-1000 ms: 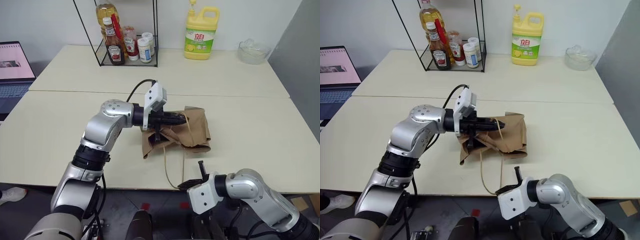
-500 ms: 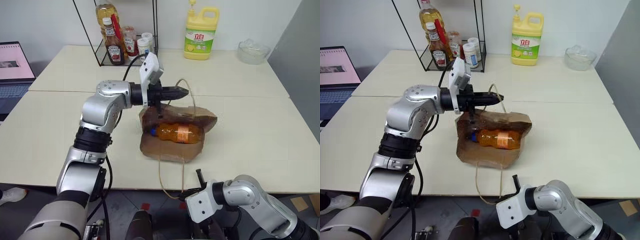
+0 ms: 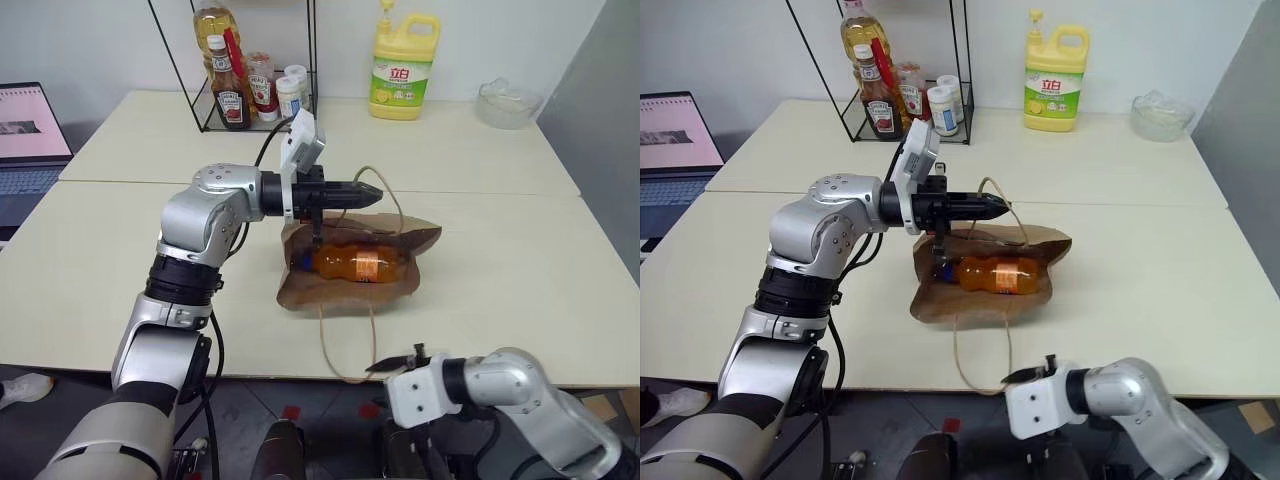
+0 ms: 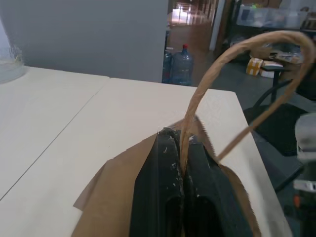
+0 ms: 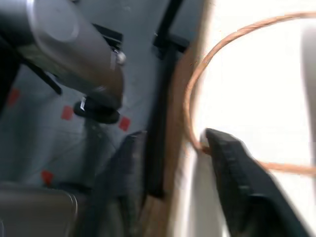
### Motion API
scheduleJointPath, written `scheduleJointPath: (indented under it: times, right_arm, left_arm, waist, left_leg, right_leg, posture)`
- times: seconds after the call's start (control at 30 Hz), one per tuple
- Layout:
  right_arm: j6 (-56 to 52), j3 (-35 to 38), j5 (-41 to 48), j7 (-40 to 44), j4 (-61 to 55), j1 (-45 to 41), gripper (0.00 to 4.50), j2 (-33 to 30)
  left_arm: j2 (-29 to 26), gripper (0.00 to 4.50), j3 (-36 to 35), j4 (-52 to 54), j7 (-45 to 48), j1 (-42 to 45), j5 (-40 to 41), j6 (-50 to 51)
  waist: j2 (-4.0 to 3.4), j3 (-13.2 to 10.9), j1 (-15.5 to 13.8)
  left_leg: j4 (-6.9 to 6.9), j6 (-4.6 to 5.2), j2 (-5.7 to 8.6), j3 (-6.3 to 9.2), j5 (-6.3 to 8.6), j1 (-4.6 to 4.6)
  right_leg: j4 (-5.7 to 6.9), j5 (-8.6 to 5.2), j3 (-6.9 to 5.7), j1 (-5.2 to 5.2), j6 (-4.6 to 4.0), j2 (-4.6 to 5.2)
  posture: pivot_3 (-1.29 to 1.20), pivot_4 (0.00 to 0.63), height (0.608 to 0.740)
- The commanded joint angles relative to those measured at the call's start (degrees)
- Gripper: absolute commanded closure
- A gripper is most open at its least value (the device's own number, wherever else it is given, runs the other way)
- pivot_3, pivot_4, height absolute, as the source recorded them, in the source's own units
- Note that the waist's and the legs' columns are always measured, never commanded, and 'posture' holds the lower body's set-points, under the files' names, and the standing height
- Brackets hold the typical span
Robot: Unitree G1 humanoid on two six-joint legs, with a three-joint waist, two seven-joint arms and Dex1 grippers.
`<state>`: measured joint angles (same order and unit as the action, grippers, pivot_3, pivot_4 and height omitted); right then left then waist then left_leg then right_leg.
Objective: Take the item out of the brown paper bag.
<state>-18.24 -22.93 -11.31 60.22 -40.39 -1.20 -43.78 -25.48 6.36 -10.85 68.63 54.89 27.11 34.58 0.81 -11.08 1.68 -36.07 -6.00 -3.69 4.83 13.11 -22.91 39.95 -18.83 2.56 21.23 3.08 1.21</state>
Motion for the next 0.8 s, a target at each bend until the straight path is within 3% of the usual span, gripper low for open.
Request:
scheduleJointPath:
  times: [0.03,0.2,0.3,0.47,0.63,0.8]
  right_arm:
    - [-9.0,10.0,12.1,3.6,-9.2,1.6,2.20,-1.9]
    - [-25.8,27.5,32.5,5.6,-15.4,-2.8,2.20,-3.8]
    - [-35.5,31.5,43.6,0.0,-14.1,-15.5,2.20,-0.7]
    - [-38.3,20.6,40.8,-10.0,-7.8,-29.3,2.20,4.2]
    - [-35.4,8.4,33.4,-14.8,-0.9,-36.4,2.20,6.1]
    - [-35.8,2.0,28.3,-19.2,4.8,-41.1,2.20,9.3]
  left_arm:
    - [-0.6,4.50,-1.7,1.6,1.2,0.6,1.6,-0.3]
    - [-0.7,4.50,-1.5,0.8,2.4,0.6,1.5,-0.7]
    - [-0.5,4.50,-1.5,0.2,3.1,1.0,1.4,-1.0]
    - [0.1,4.50,-2.2,-1.8,3.3,2.7,1.8,-0.6]
    - [-0.1,4.50,-3.3,-3.1,4.0,4.4,3.1,1.0]
    - [-0.8,4.50,-3.9,-2.9,4.7,4.9,4.2,2.7]
  waist:
    - [0.00,0.0,0.0]
    - [0.00,0.0,0.0]
    - [0.00,0.0,0.3]
    - [-0.02,0.0,0.2]
    - [-0.02,0.0,0.1]
    - [-0.02,0.0,0.3]
  left_leg:
    - [0.01,0.00,0.00,0.00,0.00,0.00]
    - [0.00,0.06,0.00,0.00,0.03,0.03]
    - [0.00,0.12,-0.01,-0.01,0.07,0.06]
    - [0.06,0.13,-0.02,0.02,0.07,0.01]
    - [0.05,0.13,0.01,0.00,0.07,-0.21]
    - [0.06,0.12,0.00,0.00,0.07,-0.18]
  right_leg:
    - [-0.01,0.00,0.00,0.00,0.00,0.00]
    - [0.00,0.00,0.00,-0.04,0.00,0.00]
    - [0.02,0.01,0.01,-0.05,-0.01,0.00]
    - [0.00,0.00,0.00,0.03,-0.02,-0.03]
    - [-0.05,0.00,-0.02,0.22,-0.02,0.02]
    - [0.00,0.00,-0.01,0.25,-0.02,0.01]
  posture:
    - [0.00,0.150,0.740]
    - [0.00,0.150,0.740]
    - [0.00,0.150,0.740]
    - [0.00,0.150,0.740]
    - [0.00,0.150,0.740]
    - [0.00,0.150,0.740]
